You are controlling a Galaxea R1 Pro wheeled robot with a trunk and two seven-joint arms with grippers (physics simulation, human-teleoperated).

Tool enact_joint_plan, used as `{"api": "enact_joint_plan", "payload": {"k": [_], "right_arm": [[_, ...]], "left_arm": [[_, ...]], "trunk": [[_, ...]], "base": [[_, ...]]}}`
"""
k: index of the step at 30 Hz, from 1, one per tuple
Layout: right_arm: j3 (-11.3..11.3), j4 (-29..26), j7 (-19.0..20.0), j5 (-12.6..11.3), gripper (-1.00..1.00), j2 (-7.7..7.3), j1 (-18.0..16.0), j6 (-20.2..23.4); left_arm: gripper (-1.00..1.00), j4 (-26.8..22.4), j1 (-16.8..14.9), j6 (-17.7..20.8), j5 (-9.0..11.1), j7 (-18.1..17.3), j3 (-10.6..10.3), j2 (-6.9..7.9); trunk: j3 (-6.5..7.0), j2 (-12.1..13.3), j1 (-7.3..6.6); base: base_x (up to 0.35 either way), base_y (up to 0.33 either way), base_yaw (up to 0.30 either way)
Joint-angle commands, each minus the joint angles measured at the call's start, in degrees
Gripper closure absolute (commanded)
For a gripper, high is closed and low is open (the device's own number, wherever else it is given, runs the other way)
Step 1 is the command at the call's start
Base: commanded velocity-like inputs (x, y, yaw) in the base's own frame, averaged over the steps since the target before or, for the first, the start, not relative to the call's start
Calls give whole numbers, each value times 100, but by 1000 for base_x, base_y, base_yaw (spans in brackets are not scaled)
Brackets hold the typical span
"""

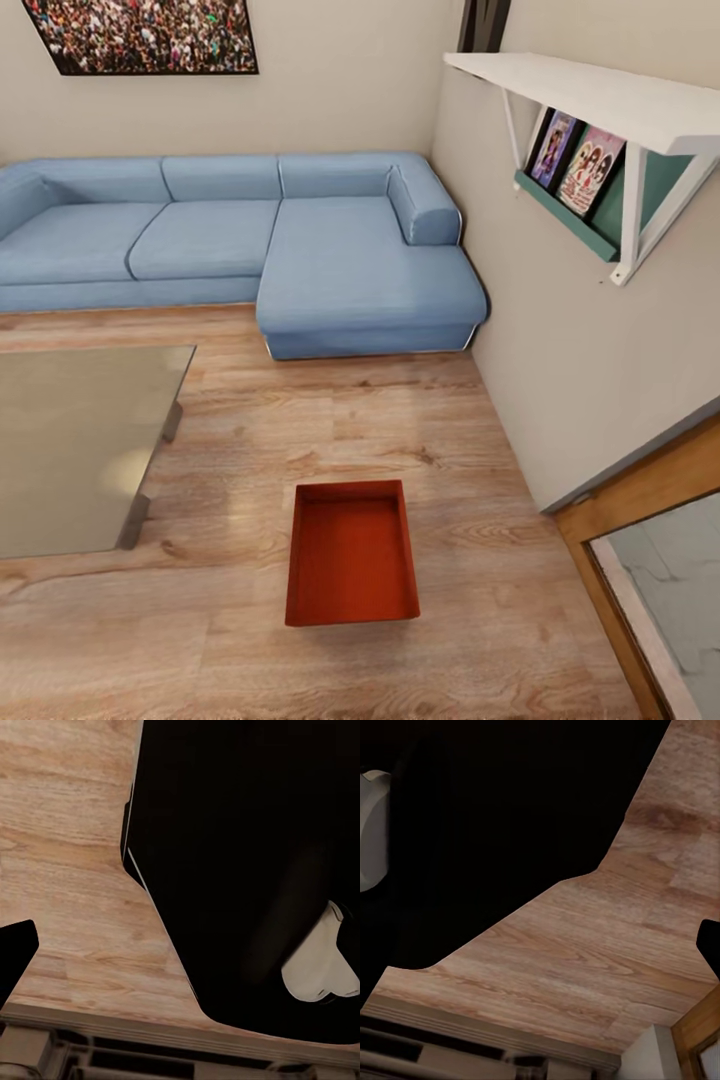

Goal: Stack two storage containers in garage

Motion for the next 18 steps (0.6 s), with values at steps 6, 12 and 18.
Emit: {"api": "enact_joint_plan", "payload": {"k": [6, 12, 18], "right_arm": [[44, 15, -1, -6, -100, -1, -6, -30], [44, 14, -1, -6, -100, -1, -6, -30], [44, 15, -1, -6, -100, -1, -6, -30]], "left_arm": [[-100, 0, -1, 2, 34, -7, 12, 1], [-100, 0, -1, 2, 34, -7, 12, 1], [-100, 0, -1, 2, 34, -36, 12, 1]], "trunk": [[-167, -245, 133], [-329, -485, 264], [-491, -726, 396]], "base": [[0, 0, 0], [0, 0, 0], [0, 0, 0]]}}
